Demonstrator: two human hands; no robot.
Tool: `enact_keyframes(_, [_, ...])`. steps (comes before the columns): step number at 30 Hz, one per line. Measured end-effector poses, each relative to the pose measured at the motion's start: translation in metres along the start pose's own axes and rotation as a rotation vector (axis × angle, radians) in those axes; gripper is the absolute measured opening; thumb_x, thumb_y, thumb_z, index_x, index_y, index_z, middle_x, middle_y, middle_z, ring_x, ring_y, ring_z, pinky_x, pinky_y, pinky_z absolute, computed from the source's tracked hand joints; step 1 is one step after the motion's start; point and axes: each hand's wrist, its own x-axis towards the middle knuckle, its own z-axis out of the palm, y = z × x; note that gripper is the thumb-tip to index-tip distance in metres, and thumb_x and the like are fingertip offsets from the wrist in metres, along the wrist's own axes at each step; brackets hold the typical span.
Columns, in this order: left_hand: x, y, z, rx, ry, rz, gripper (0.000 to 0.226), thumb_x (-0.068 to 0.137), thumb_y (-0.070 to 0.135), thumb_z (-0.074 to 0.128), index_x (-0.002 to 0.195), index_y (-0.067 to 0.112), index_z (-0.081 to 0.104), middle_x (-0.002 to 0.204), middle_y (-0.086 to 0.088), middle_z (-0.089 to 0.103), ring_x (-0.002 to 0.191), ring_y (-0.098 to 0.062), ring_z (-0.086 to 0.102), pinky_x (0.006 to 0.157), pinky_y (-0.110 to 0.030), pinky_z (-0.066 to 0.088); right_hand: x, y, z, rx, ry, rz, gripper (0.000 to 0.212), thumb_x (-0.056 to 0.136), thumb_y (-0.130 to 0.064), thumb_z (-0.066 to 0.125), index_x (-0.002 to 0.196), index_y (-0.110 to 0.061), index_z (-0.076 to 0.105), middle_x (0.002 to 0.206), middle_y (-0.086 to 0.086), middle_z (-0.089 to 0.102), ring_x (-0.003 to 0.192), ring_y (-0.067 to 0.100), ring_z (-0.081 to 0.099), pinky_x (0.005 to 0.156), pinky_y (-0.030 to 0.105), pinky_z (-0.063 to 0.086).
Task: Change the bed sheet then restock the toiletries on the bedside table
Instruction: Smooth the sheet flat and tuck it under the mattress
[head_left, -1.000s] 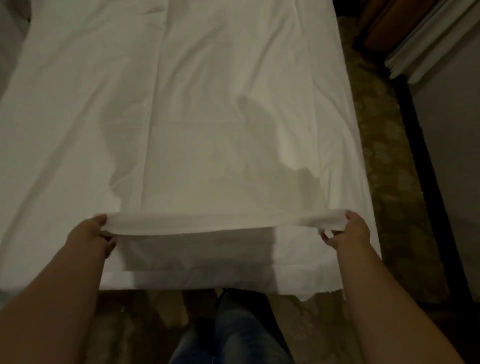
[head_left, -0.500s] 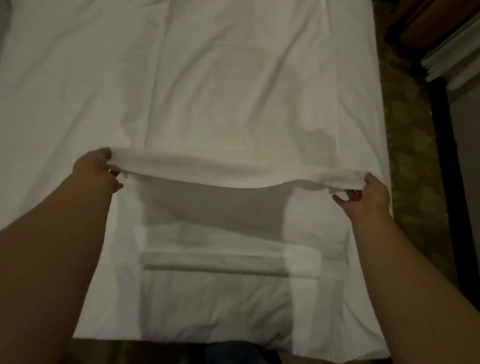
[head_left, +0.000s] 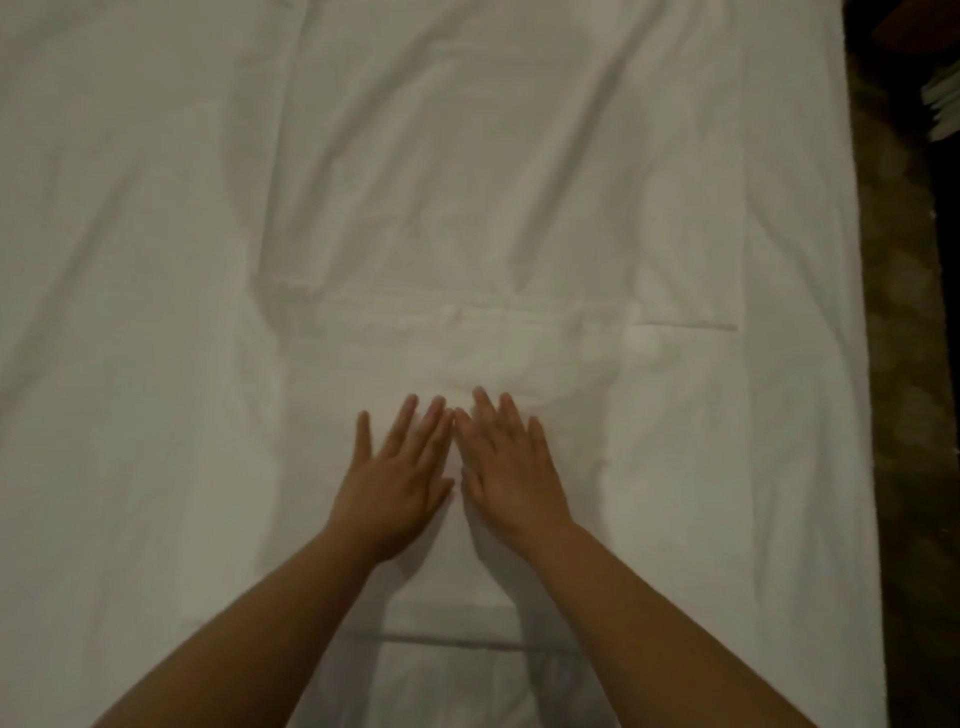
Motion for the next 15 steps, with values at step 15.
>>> enact_keyframes(15, [0.057, -0.140, -0.028, 0.016, 0.078, -0.579, 0.073, 0.095, 0.055, 0.023, 0.152, 0.014, 0.002, 0.159, -0.007, -0.008, 0.145, -0.033, -0.007, 0.107, -0.069, 0.000, 0.027, 0.158, -0.027, -0.060, 0.225, 0.734, 0.057, 0.096, -0.027, 0.036, 0.150, -0.013, 0.021, 0.157, 0.014, 0.011, 0.144, 0.035, 0.012, 0.112, 0.060, 0.012])
